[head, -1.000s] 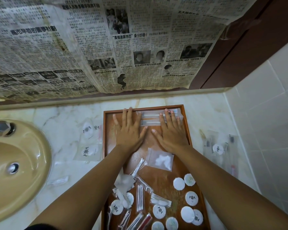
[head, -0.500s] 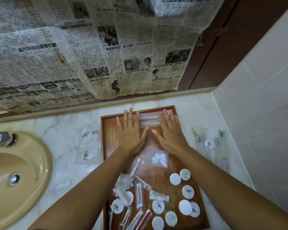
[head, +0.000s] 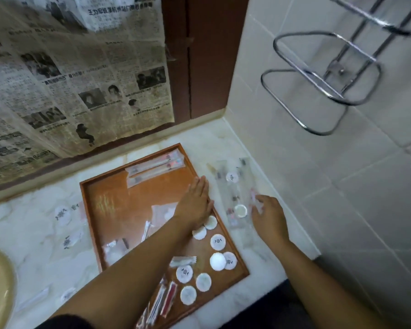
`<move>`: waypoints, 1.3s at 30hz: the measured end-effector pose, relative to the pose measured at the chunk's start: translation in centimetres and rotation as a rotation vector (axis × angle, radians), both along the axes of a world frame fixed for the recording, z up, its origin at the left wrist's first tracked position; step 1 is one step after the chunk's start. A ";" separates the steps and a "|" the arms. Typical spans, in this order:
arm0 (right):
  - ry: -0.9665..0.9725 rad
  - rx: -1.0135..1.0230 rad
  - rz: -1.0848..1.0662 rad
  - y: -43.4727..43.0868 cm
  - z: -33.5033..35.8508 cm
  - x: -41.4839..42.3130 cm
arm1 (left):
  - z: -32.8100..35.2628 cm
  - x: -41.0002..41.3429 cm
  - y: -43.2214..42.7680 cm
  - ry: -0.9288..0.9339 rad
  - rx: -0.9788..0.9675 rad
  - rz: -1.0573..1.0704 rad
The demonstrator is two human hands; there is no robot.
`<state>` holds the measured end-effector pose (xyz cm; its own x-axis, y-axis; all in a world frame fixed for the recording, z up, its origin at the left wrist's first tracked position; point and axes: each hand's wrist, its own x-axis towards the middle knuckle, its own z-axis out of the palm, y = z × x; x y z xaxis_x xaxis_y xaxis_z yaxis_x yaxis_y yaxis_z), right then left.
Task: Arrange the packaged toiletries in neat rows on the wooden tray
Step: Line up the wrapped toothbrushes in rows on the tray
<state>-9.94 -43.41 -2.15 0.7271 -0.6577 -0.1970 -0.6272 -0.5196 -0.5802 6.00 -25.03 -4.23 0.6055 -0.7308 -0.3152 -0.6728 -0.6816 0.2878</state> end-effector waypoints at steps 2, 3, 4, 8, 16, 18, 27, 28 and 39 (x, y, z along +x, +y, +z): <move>0.054 0.050 -0.052 -1.4 -0.6 -0.7 | -0.6 -0.3 -0.2 0.013 -0.031 0.041; 0.080 0.062 -0.065 -1.9 -0.9 -0.7 | -0.8 -0.5 -0.3 0.014 -0.045 0.057; 0.104 0.067 -0.071 -2.4 -1.2 -0.4 | -1.0 -0.7 -0.3 0.007 -0.052 0.062; 0.159 0.064 -0.060 -3.3 -1.6 1.9 | -1.8 -1.2 -0.3 -0.068 -0.015 0.046; 0.178 0.111 -0.124 -4.2 -1.8 3.7 | -2.0 -1.3 -0.4 -0.096 -0.012 0.040; 0.155 0.161 -0.154 -4.5 -1.5 3.3 | -1.9 -1.4 -0.4 -0.101 -0.004 0.041; -0.056 0.243 -0.199 -4.9 2.7 3.5 | 1.7 -0.4 1.4 0.114 -0.266 0.175; -0.083 0.249 -0.173 -4.6 3.4 4.1 | 2.6 -0.3 2.2 0.104 -0.330 0.228; 0.164 0.123 0.577 5.6 2.9 17.0 | 3.8 3.4 13.5 -0.166 -0.367 0.510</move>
